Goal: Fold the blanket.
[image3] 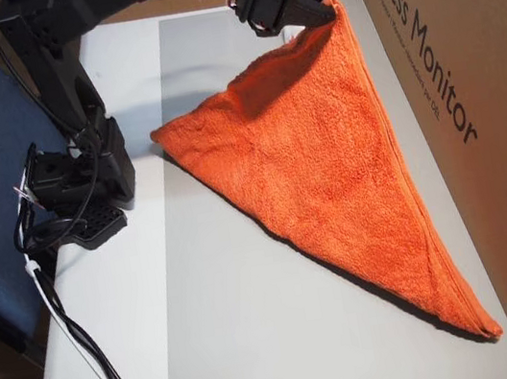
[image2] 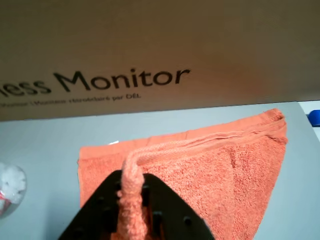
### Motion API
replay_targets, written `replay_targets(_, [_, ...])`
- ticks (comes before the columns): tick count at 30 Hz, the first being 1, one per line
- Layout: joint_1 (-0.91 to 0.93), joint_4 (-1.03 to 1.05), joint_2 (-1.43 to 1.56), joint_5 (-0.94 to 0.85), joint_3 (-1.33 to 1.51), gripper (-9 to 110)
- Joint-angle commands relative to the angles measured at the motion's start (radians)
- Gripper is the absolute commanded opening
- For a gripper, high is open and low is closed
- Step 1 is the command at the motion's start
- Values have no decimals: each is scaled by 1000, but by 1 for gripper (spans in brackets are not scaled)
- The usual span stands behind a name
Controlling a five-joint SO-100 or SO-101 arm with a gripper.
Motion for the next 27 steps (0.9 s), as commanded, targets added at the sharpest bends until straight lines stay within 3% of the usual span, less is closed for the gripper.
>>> replay_targets(1, [-21,-43,8,-9,5,0])
replay_targets(27, [-146,-120,-307,-11,-115,0])
